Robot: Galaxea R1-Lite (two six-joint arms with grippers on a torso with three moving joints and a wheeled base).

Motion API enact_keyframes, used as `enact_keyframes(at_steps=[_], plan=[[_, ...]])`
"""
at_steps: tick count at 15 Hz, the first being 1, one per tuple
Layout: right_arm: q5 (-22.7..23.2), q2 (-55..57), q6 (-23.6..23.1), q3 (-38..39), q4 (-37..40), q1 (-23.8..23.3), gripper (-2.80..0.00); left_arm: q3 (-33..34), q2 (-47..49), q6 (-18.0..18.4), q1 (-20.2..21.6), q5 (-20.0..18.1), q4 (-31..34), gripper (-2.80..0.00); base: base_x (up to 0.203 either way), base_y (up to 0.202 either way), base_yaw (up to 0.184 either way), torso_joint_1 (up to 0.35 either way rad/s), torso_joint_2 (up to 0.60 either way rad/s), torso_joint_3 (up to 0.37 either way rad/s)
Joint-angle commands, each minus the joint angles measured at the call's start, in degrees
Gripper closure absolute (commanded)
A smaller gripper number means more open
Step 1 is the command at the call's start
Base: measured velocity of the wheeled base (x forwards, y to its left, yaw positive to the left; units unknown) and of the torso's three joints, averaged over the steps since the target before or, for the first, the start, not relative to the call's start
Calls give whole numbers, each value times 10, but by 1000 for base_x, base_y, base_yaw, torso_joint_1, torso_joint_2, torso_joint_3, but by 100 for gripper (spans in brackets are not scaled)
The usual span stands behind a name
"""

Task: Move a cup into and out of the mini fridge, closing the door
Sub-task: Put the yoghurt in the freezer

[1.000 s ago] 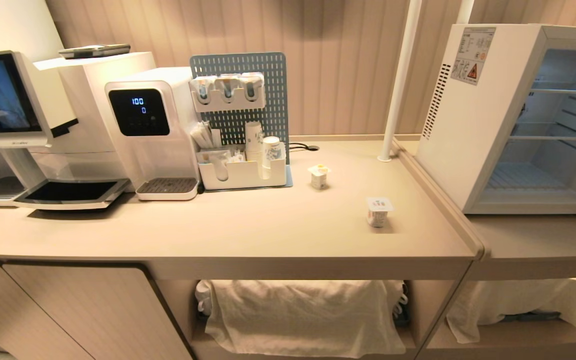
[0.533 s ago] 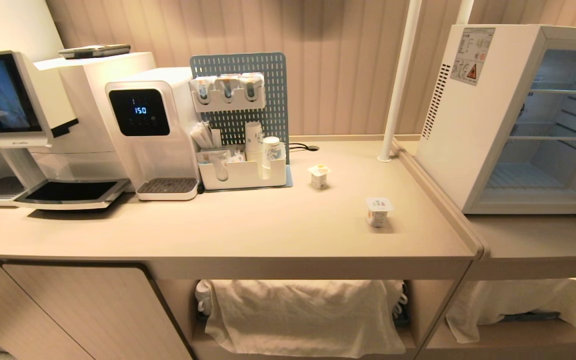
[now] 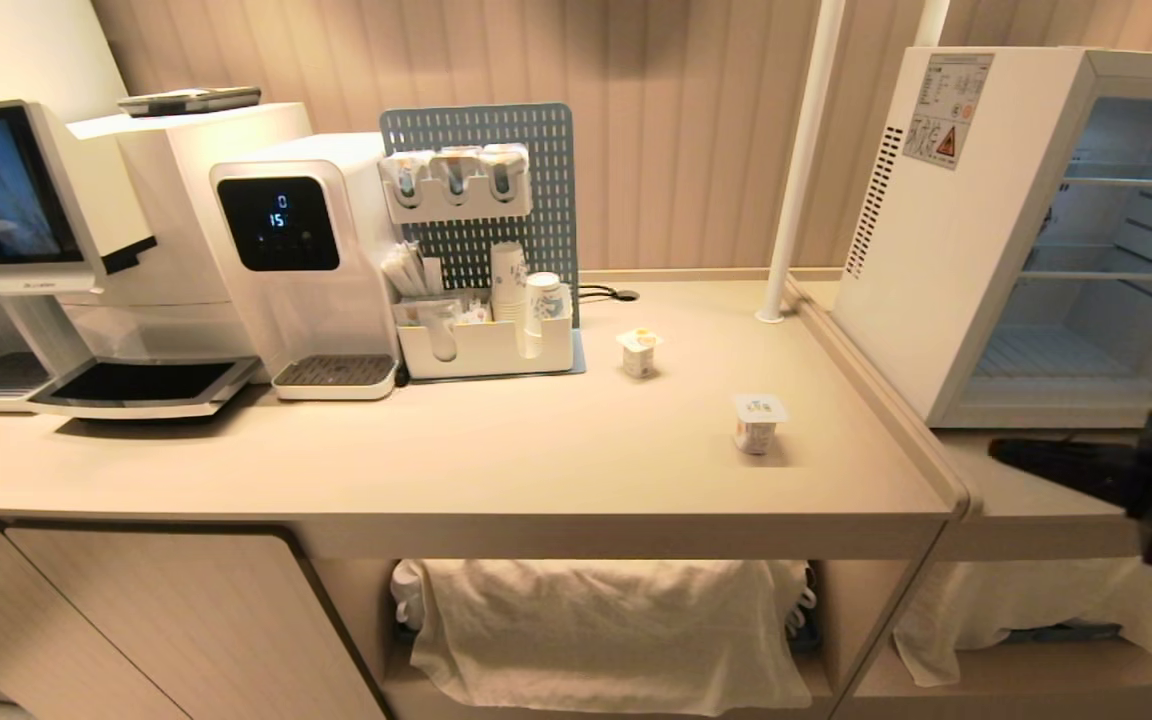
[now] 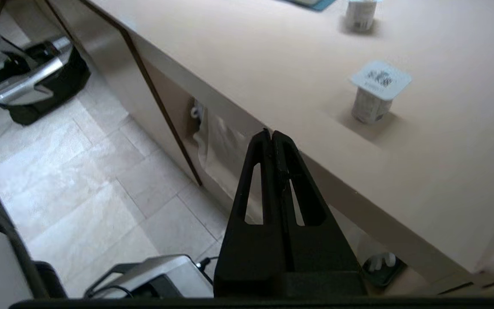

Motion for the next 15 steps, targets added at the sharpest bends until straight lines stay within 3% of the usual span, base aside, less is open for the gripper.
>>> enact_keyframes(at_steps=[1,4,7,8,12,15], plan=[[-1,154,-26,51,-133,-7,0,0,0,0,0,0,0,0,0,0,0,0,0,0],[-34,287,-34,72,-324,4,0,0,0,-5,0,0,0,0,0,0,0,0,0,0],[-100,374,-34,40,-394,42,0,0,0,-5,0,1,0,0,0,0,0,0,0,0],[-107,388,-34,21,-397,52,-280,0,0,-5,0,1,0,0,0,0,0,0,0,0],[-129,426,-32,-46,-363,69,-280,0,0,-5,0,0,0,0,0,0,0,0,0,0],[-172,479,-22,-122,-358,88,-280,0,0,-4,0,0,0,0,0,0,0,0,0,0]])
